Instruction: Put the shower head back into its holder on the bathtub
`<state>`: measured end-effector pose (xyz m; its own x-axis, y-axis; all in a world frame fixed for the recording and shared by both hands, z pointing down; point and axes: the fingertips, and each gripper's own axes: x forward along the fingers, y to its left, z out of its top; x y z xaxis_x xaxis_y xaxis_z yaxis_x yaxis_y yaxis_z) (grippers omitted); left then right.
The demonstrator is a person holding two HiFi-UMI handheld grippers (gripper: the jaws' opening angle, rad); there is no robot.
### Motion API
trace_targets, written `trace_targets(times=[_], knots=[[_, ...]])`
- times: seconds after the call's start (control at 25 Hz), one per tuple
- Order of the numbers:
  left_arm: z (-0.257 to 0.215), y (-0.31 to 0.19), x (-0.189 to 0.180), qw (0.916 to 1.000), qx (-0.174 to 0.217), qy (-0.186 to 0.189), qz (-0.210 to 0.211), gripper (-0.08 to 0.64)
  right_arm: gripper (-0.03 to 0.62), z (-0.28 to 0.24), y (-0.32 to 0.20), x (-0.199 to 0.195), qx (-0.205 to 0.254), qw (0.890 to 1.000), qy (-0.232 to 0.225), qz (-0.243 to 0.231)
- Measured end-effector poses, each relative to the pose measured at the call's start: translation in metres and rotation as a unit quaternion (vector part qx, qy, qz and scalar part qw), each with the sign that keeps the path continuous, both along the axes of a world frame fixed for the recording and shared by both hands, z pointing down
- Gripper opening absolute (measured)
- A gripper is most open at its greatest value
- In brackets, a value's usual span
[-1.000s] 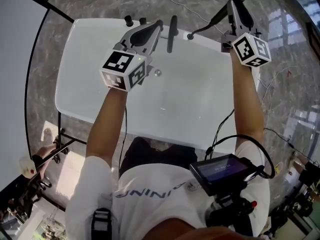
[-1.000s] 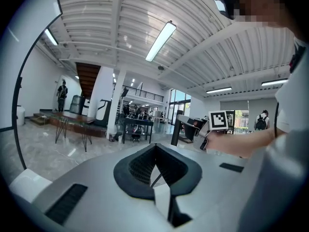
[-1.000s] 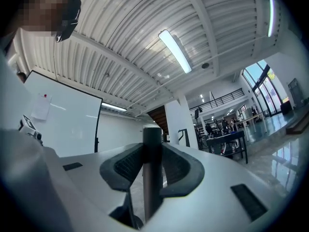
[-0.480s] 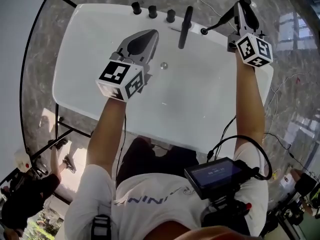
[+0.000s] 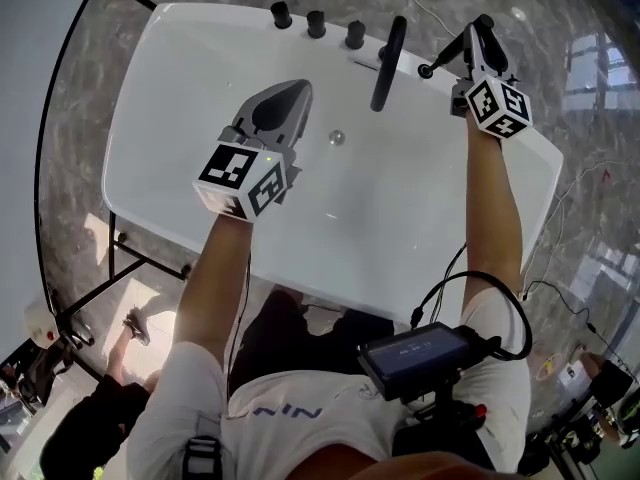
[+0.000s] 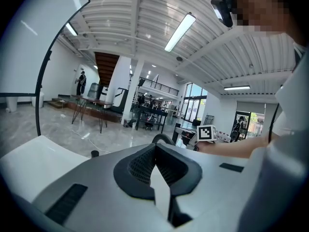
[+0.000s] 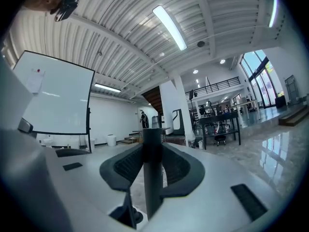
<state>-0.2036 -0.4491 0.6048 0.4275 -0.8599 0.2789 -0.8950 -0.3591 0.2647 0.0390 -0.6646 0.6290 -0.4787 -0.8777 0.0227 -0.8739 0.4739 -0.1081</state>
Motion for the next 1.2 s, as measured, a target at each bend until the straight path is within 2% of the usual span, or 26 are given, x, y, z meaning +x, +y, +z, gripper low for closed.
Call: trace_targets(times=[0.16,0.44,1.2], knots=[[0.025,0.001,-0.006,0.9999,-0.012,0.006,-0.007,0.014,0.124,0.038,-0.009,-0.006,-0.017,1.0,0.012,-0.007],[0.073,0.011,-0.024,0.9989,-0.04,0.008,-0.02,0.014,0.124,0.087,-0.024,-0.008,-0.039,0.999,0.026,0.006],[0.101,0.008,-0.013,0.9984,-0.054,0.016,0.0,0.014,0.124,0.134,-0.018,0.0,-0.047,0.998,0.025,0.023]])
